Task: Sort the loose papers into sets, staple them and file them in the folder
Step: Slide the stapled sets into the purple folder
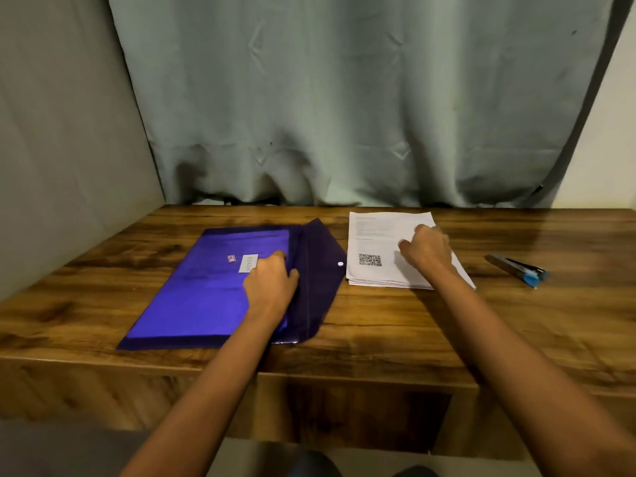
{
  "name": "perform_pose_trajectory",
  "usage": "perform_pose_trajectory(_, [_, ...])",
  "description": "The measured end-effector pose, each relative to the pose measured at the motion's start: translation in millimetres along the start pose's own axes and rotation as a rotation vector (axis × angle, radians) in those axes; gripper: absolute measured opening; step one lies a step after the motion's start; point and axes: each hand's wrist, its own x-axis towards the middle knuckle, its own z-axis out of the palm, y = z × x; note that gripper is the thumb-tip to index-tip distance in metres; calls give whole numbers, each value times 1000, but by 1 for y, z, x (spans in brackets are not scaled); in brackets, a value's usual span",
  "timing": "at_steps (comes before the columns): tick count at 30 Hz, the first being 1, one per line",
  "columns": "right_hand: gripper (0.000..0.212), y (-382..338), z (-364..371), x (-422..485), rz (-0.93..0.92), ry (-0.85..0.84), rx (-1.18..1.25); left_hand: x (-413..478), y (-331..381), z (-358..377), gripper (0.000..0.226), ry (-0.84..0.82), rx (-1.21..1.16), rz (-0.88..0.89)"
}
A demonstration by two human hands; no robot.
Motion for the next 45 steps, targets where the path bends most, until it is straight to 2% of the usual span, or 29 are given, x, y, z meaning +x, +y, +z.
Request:
perform_pose_trajectory(5, [64,36,-7,13,202,-108,-144,-1,-1,2,32,9,9,17])
perform_pose_trajectory(9, [74,48,-4,15,253,-138,-152,-2,1,1,32,30,8,32])
perform_pose_trajectory(15, [60,51,-7,21,299,-130,-46,-3,1,-2,29,53,-20,38])
perform_pose_trajectory(20, [54,52,-4,22,369,-57,41,-4,2,-3,29,66,-33,39])
perform_pose_trajectory(24, [34,55,-4,22,389,7,112,-3,0,-5,28,55,-26,37])
perform_pose_trajectory(29, [19,59,-4,22,384,71,159,1,-9,-8,25,21,59,29])
perform_pose_trajectory(40, [22,66,-13,28,399,110,275,6,-15,-4,31,28,98,63])
perform_pose_trajectory(45, [23,65,-16,28,363,-16,218,18,-25,11,54,-121,-185,272])
